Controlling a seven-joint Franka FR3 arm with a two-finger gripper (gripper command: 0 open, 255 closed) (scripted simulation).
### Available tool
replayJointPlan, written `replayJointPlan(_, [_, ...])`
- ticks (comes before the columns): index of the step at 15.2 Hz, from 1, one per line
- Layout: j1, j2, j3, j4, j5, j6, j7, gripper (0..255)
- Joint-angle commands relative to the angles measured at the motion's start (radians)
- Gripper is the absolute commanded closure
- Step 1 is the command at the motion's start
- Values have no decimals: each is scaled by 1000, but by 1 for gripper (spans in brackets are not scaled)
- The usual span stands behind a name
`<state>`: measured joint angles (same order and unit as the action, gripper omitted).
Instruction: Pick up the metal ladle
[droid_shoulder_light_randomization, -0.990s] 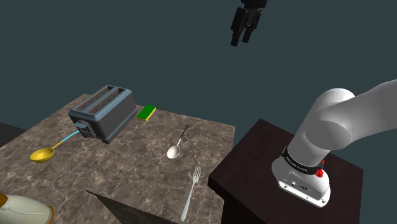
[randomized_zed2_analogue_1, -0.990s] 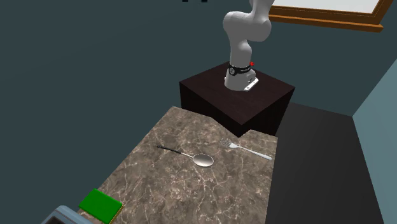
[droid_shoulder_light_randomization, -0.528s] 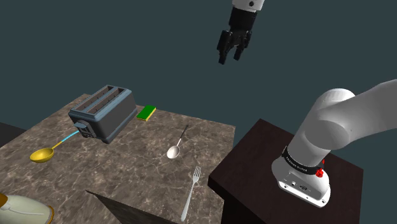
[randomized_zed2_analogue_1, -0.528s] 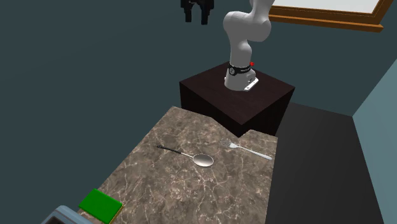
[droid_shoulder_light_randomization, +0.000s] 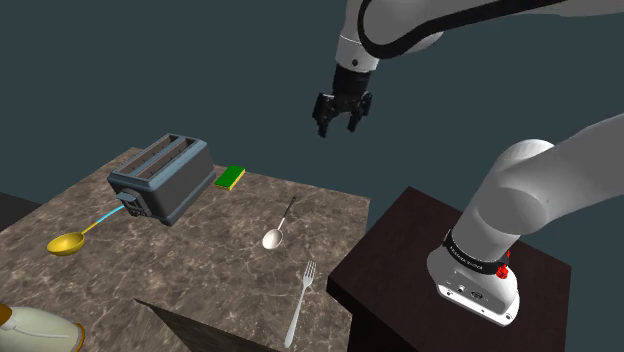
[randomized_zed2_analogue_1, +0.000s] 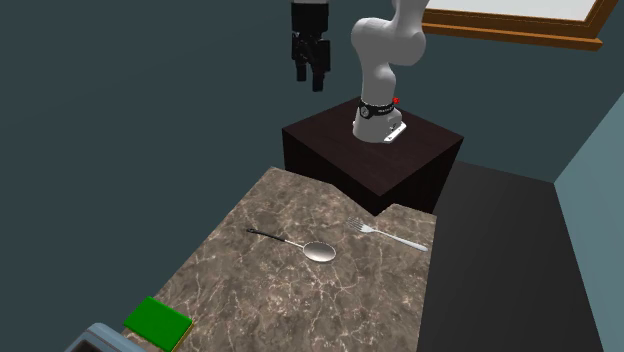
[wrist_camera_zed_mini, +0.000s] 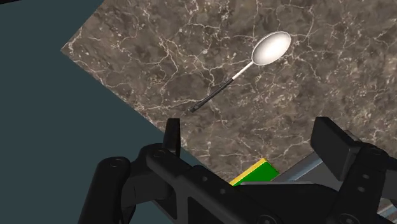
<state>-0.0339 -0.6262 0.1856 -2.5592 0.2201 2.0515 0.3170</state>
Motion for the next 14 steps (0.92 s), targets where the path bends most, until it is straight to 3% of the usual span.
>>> replayJointPlan(1, [-8,47,34,-29,17,81,63,0])
replayJointPlan(9, [-54,320,172,-56,36,387,330,0])
replayJointPlan(14, [-100,540,243,-21,-46,568,548,0])
